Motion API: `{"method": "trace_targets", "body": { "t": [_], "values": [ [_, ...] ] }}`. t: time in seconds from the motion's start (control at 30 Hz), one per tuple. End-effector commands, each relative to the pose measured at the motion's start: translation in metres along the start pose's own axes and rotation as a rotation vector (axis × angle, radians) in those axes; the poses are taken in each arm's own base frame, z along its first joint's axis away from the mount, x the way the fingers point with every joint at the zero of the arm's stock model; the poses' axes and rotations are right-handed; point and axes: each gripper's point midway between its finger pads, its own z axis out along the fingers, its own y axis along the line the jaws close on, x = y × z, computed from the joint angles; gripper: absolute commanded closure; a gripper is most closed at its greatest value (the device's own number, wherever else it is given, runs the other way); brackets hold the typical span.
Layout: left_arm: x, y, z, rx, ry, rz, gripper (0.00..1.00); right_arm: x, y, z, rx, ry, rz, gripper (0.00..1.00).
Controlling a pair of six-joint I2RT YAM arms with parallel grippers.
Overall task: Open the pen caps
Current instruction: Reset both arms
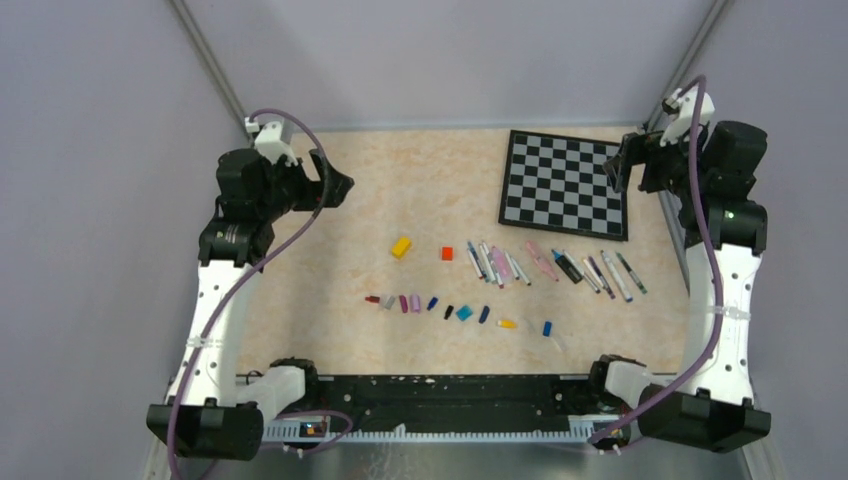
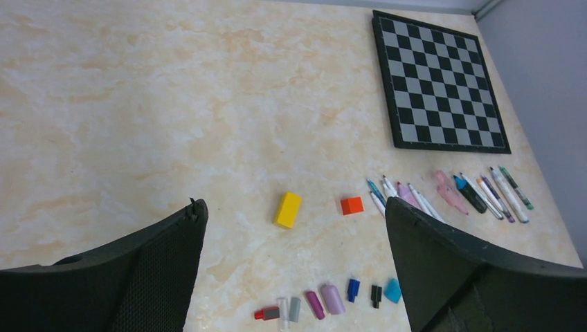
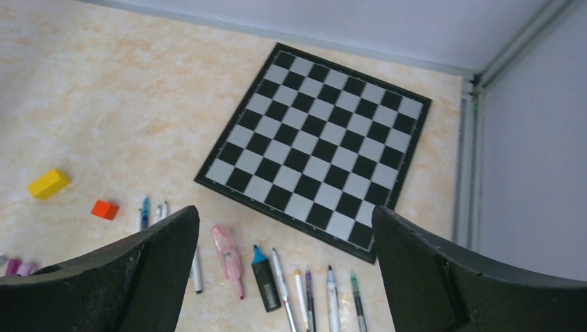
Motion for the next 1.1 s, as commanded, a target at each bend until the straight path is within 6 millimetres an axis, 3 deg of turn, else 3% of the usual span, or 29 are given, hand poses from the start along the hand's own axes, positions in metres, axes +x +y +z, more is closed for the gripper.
{"method": "trace_targets", "body": {
  "t": [0.0,0.2,0.4,0.67,1.07],
  "values": [
    [-0.013,-0.024,-0.015,0.088,-0.01,-0.021,0.01,-0.013,-0.013,-0.035,0.18,-0.09,-0.004,0.08],
    [-0.017,-0.027,-0.019,0.09,-0.013,-0.026,0.01,0.014,-0.013,-0.037,0.207,-0.048,0.03,0.08],
    [-0.017,-0.025,-0.024,0.073,-0.011,-0.02,0.01,0.01,-0.003,-0.044,0.179,-0.09,0.027,0.07],
    [-0.019,-0.026,-0.029,0.066,-0.029,-0.017,0.01,0.025,-0.009,-0.042,0.212,-0.065,0.028,0.05],
    [-0.019,-0.025,-0.035,0.051,-0.043,-0.002,0.01,0.025,-0.009,-0.043,0.222,-0.071,0.029,0.05]
  ]
}}
